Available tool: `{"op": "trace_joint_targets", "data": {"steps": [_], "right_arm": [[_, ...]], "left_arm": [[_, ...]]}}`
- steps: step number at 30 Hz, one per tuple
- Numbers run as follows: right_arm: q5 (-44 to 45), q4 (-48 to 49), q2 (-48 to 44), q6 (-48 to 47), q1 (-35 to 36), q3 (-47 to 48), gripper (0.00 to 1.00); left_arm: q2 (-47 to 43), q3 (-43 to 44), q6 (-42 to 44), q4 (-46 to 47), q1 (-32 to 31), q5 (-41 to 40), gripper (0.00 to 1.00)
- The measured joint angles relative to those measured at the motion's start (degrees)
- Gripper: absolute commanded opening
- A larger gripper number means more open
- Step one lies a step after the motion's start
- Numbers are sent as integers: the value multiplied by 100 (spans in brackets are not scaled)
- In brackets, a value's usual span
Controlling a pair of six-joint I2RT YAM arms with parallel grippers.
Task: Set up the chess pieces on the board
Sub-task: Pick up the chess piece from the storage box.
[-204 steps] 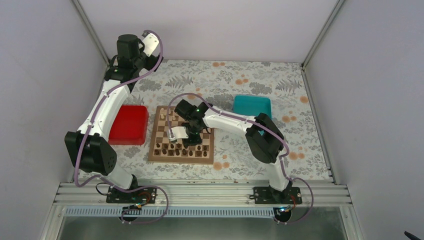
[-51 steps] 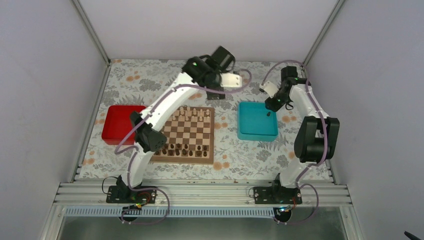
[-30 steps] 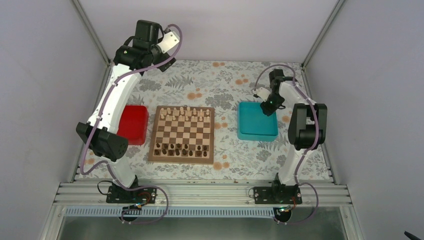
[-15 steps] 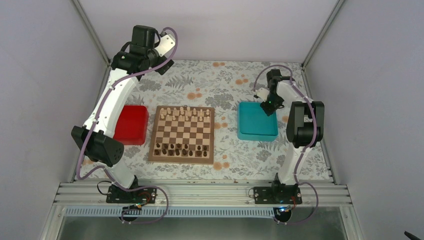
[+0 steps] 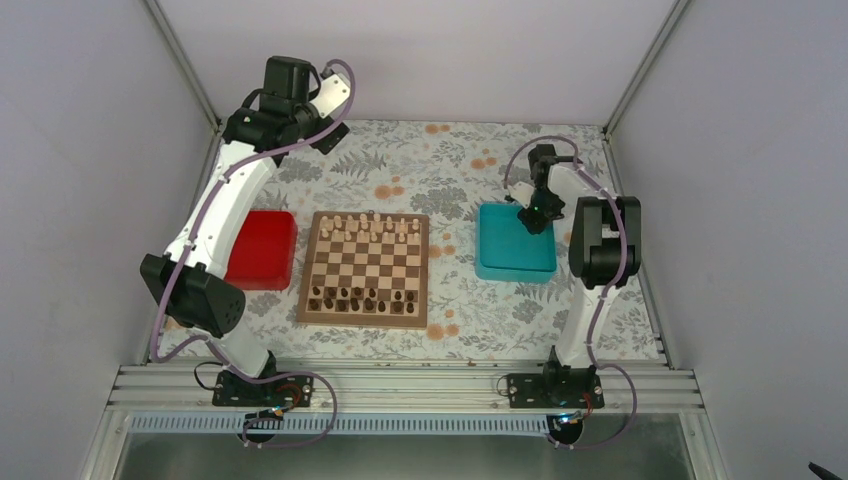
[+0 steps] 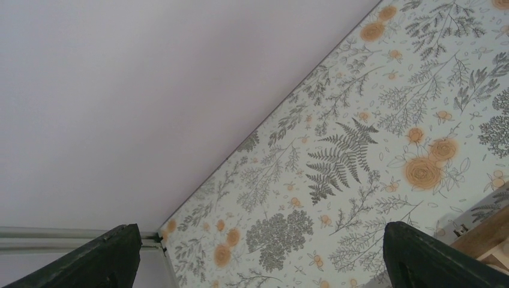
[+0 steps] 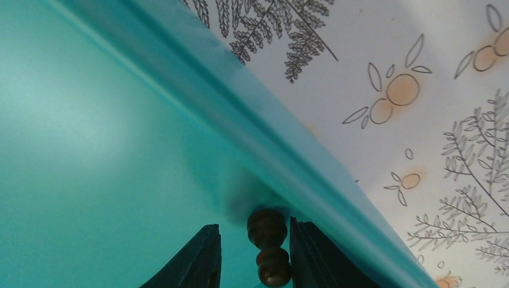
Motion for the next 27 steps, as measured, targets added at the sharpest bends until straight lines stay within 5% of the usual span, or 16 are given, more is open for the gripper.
{"op": "trace_joint_targets", "data": {"steps": [13, 27], "right_arm": [[20, -39, 57, 133, 31, 0, 6], [-280, -855, -262, 291, 892, 695, 4]], "left_arm": [[-103, -251, -2, 39, 37, 96, 100], [-437, -498, -46, 107, 136, 133, 100]]}}
